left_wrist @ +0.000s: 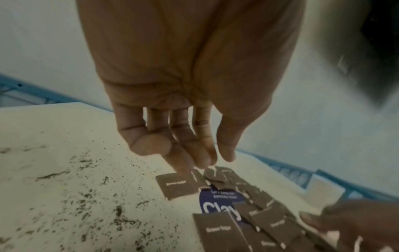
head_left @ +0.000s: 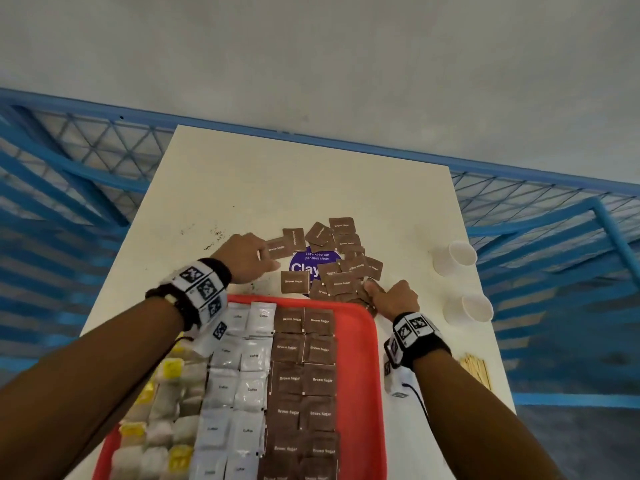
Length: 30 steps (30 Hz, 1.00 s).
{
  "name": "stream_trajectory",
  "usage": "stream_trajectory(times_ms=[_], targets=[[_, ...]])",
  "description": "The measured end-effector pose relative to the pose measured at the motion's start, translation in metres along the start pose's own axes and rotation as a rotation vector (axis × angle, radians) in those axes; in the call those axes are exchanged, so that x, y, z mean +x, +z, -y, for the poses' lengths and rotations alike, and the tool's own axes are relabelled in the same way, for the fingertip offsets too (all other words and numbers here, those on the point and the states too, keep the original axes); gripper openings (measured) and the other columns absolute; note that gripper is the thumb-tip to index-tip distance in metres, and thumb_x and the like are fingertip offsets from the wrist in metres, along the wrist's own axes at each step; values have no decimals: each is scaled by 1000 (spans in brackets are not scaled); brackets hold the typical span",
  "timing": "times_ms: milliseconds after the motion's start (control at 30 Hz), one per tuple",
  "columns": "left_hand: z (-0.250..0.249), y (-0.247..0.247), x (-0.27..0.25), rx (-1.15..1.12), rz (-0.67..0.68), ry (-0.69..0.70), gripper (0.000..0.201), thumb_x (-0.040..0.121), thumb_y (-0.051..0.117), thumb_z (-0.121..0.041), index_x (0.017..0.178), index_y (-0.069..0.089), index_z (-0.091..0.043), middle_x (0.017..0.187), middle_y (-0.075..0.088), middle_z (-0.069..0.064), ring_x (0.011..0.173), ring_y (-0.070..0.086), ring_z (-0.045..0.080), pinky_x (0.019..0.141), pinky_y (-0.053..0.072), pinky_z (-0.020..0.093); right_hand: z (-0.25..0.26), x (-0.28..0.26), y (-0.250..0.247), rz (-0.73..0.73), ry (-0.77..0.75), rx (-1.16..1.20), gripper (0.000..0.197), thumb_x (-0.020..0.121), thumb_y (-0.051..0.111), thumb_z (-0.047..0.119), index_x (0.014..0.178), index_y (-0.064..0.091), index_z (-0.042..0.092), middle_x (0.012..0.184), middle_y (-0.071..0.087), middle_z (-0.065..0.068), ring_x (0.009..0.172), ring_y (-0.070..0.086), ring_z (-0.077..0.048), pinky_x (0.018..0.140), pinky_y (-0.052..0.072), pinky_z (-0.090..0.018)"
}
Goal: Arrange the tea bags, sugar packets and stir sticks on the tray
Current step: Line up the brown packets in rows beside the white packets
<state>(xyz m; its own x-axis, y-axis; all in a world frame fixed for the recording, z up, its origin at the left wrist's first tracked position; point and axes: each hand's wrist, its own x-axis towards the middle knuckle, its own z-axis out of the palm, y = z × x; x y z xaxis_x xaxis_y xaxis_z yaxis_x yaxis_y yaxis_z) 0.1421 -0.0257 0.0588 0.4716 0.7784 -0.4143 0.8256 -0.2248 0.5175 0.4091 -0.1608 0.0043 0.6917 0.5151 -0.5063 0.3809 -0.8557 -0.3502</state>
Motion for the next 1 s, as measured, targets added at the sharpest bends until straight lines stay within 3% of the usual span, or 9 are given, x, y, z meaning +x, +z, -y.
stream_trajectory(times_ms=[100, 167, 300, 433, 500, 567, 667, 867, 1000], targets=[[-10, 18, 22, 129, 23, 24, 33, 95, 64, -30, 67, 52, -20, 86, 67, 3, 74, 59, 15, 65, 44, 24, 13, 5, 10, -12, 3, 22, 77, 79, 76, 49, 130, 41, 2, 131, 55, -20, 119, 56, -39, 87, 47, -40], [-18, 29, 31, 171, 24, 27, 20, 91, 68, -34, 84, 55, -20, 95, 63, 0, 85, 60, 18, 72, 49, 30, 15, 11, 17, -28, -5, 72, 63, 81, 76, 39, 122, 47, 2, 125, 59, -19, 113, 59, -39, 79, 46, -36], [-26, 55, 46, 280, 39, 100, 51, 79, 78, -42, 119, 55, -20, 120, 58, 2, 113, 56, 25, 94, 51, 43, 6, 18, 10, -14, -80, 147, 19, 85, 71, 25, 85, 65, 6, 92, 68, -11, 90, 63, -30, 70, 42, -28], [-23, 77, 62, 437, 54, 101, 68, 78, 75, -49, 135, 50, -20, 141, 52, 5, 130, 47, 32, 106, 42, 51, 9, 16, -15, 26, -373, 104, 25, 87, 68, 16, 66, 55, 13, 73, 59, -4, 74, 55, -21, 63, 38, -29], [-20, 82, 66, 450, 58, 73, 72, 77, 78, -46, 136, 48, -18, 142, 51, 6, 132, 45, 33, 107, 40, 50, 22, 16, -19, 148, -548, 3, 19, 81, 74, 14, 72, 57, 12, 72, 57, 1, 69, 51, -14, 63, 39, -23], [-18, 82, 68, 449, 83, 43, 73, 74, 82, -42, 132, 47, -16, 138, 54, 6, 131, 45, 32, 108, 40, 49, 35, 20, -13, 294, -616, -103, 22, 78, 78, 11, 91, 61, 18, 82, 56, 9, 76, 53, -10, 66, 40, -16], [-18, 78, 70, 413, 104, 11, 48, 70, 83, -36, 102, 51, -18, 116, 63, 5, 118, 56, 31, 101, 46, 48, 49, 23, 2, 372, -621, -266, 40, 78, 80, 11, 110, 58, 18, 98, 56, 7, 90, 55, -15, 78, 47, -28], [-19, 71, 69, 288, 201, -6, 30, 71, 83, -31, 71, 55, -19, 86, 67, 1, 91, 67, 23, 80, 58, 36, 48, 31, 15, 318, -645, -276, 17, 79, 79, 20, 88, 65, 16, 92, 62, 1, 87, 61, -19, 75, 50, -30], [-12, 56, 70, -125, 216, -100, 30, 86, 71, -16, 67, 48, -15, 75, 59, 8, 68, 59, 19, 61, 44, 26, 52, 30, -3, 314, -631, -145, 24, 96, 60, 22, 73, 55, 21, 75, 57, 9, 70, 54, -7, 61, 38, -20]])
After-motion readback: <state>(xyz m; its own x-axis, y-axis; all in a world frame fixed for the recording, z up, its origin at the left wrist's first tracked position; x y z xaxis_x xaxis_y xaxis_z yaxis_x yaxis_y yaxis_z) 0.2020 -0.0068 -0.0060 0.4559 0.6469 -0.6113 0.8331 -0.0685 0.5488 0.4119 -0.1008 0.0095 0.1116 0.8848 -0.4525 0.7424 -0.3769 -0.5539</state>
